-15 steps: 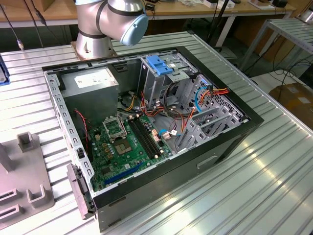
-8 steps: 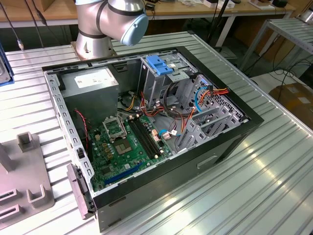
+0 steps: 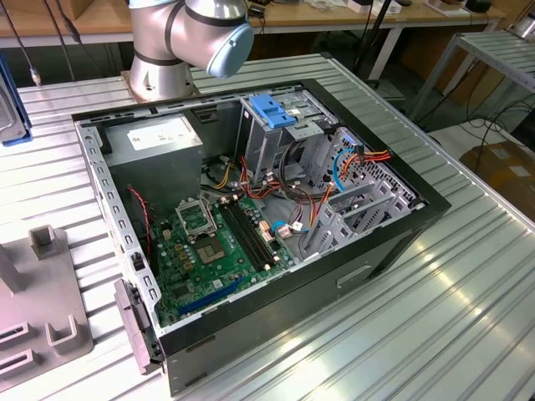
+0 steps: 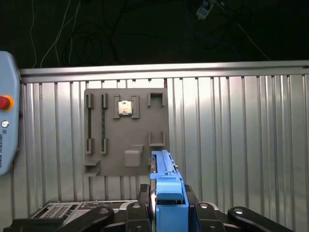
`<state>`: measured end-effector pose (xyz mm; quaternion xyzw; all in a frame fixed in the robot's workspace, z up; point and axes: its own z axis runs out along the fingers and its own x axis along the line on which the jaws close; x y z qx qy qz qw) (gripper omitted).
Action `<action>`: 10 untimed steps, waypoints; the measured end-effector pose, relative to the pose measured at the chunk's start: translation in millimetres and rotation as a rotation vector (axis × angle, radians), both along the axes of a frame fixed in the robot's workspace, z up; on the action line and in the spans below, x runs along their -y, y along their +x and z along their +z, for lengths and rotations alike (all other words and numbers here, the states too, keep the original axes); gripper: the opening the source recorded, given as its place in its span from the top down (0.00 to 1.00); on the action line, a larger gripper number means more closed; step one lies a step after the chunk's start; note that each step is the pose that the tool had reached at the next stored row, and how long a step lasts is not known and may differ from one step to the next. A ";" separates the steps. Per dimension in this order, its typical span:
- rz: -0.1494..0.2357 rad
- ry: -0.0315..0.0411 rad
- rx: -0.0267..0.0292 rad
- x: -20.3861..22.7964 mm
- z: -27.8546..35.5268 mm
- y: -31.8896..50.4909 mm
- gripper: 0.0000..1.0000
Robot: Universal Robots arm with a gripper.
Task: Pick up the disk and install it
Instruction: 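Pick up the disk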
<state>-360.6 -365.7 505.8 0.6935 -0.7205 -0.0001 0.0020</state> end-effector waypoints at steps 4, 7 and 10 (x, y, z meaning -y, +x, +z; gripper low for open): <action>0.000 0.0000 0.0001 0.0 0.0 2.8 0.63; 0.000 0.0001 0.0001 0.0 -0.1 5.0 0.63; 0.000 0.0000 0.0001 0.0 0.0 8.3 0.63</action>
